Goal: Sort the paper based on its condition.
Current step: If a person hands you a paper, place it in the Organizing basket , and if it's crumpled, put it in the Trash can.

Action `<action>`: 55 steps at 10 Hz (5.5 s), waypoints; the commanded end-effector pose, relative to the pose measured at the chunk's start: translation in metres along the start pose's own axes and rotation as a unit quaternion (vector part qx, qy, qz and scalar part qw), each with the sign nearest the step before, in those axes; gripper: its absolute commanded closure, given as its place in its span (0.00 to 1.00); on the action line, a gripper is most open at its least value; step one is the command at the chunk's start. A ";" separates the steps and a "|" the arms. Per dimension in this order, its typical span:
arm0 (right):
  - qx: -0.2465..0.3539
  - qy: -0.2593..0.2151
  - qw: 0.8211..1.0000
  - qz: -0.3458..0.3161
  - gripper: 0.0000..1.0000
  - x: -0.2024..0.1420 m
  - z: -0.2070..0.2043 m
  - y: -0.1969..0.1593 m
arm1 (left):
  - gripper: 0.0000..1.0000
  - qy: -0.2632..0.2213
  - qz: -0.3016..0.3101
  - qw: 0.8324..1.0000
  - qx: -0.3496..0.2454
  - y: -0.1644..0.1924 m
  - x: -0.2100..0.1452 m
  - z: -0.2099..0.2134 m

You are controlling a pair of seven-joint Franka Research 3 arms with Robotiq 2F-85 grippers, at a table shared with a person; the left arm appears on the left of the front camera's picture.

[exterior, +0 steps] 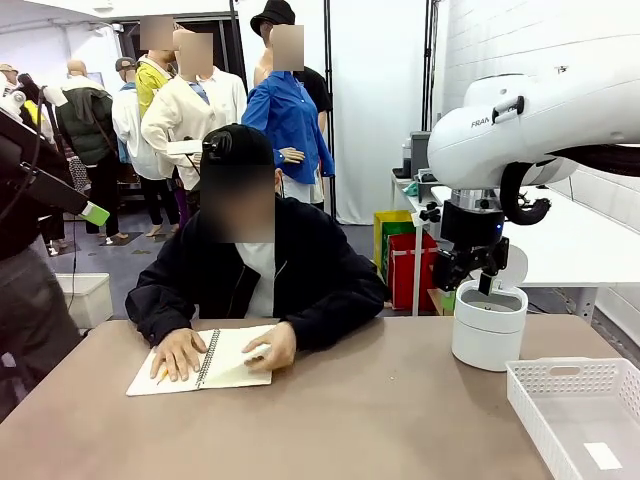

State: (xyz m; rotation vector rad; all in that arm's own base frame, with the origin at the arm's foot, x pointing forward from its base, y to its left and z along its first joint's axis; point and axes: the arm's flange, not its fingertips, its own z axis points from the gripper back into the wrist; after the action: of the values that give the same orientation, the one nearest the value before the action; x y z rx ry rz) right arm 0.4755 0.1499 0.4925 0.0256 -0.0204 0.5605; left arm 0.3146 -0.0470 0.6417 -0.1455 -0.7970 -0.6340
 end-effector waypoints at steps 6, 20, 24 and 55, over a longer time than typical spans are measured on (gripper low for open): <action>0.001 0.002 1.000 -0.005 0.00 0.005 -0.001 -0.005 | 0.00 -0.007 0.002 1.000 -0.001 0.000 0.001 -0.001; 0.003 -0.312 0.925 0.216 0.00 0.017 0.124 0.147 | 0.00 -0.007 0.002 1.000 -0.001 0.000 0.001 -0.001; 0.012 -0.343 0.915 0.210 0.00 0.043 0.160 0.135 | 0.00 -0.007 0.002 1.000 -0.001 0.000 0.001 -0.001; 0.007 -0.348 0.918 0.190 0.00 0.048 0.169 0.137 | 0.00 -0.007 0.002 1.000 -0.001 0.000 0.001 -0.001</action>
State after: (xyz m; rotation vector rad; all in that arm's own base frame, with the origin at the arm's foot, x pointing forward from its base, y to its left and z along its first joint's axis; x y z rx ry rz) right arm 0.4402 0.2880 0.6651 0.2383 -0.7298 0.9193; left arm 0.3146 -0.0470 0.6417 -0.1457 -0.7971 -0.6342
